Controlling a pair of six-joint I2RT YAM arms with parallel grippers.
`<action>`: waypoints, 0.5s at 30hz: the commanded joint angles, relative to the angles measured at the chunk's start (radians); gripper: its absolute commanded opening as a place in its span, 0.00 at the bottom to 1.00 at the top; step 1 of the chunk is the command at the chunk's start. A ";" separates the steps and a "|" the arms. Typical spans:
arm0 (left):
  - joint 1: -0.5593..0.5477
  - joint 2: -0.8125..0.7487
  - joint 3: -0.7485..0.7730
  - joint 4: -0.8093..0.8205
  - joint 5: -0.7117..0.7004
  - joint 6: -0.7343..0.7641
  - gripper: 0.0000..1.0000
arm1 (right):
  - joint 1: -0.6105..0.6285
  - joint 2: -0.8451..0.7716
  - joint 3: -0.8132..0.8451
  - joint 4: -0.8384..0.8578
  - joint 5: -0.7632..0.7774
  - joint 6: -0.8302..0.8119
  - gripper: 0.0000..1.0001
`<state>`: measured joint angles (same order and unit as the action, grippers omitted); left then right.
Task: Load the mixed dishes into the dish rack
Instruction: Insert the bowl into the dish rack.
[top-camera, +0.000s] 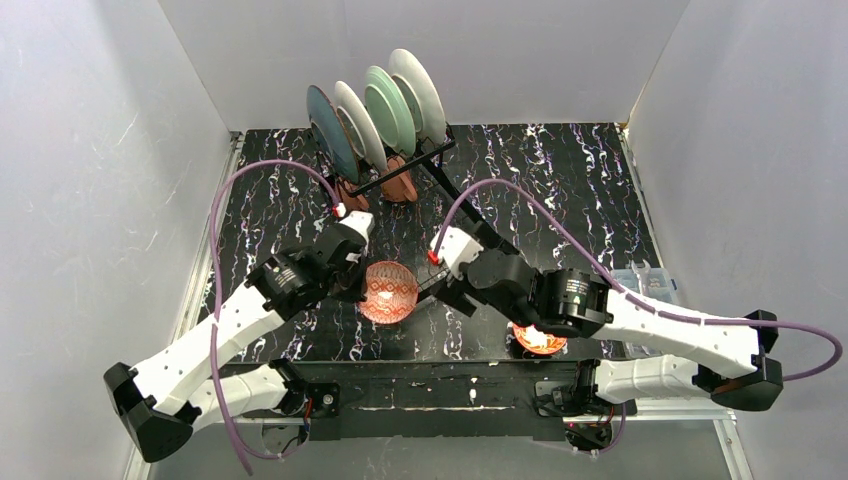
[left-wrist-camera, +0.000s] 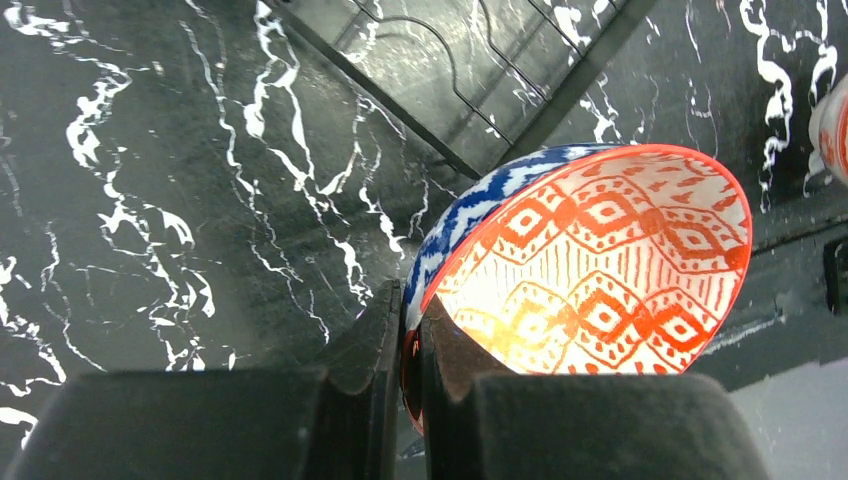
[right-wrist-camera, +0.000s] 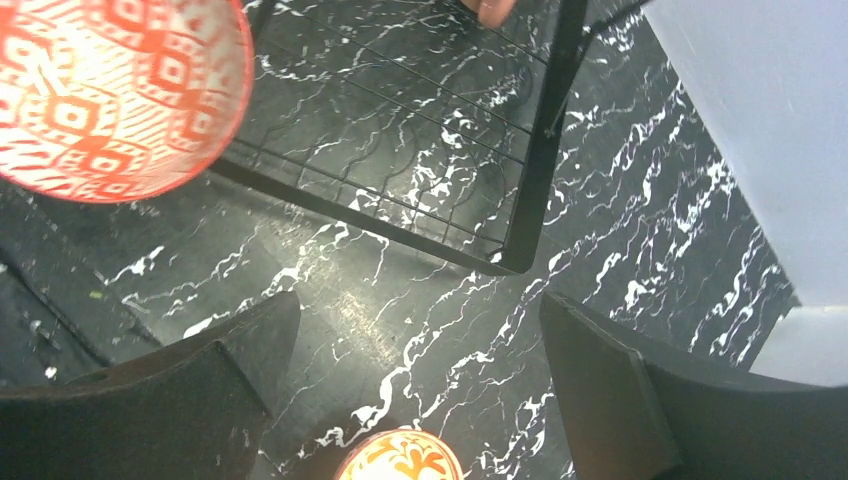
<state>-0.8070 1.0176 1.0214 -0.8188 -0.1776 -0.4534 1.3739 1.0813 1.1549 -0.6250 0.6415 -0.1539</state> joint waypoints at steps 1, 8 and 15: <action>0.006 -0.062 -0.013 0.010 -0.141 -0.065 0.00 | -0.094 0.019 0.043 0.014 -0.044 0.141 0.98; 0.005 -0.111 -0.019 0.008 -0.212 -0.095 0.00 | -0.190 0.070 0.042 0.059 -0.147 0.341 0.98; 0.005 -0.140 -0.040 0.014 -0.237 -0.128 0.00 | -0.234 0.098 0.058 0.109 -0.227 0.552 0.91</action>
<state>-0.8062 0.9173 1.0004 -0.8211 -0.3550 -0.5404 1.1522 1.1824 1.1641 -0.5941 0.4656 0.2237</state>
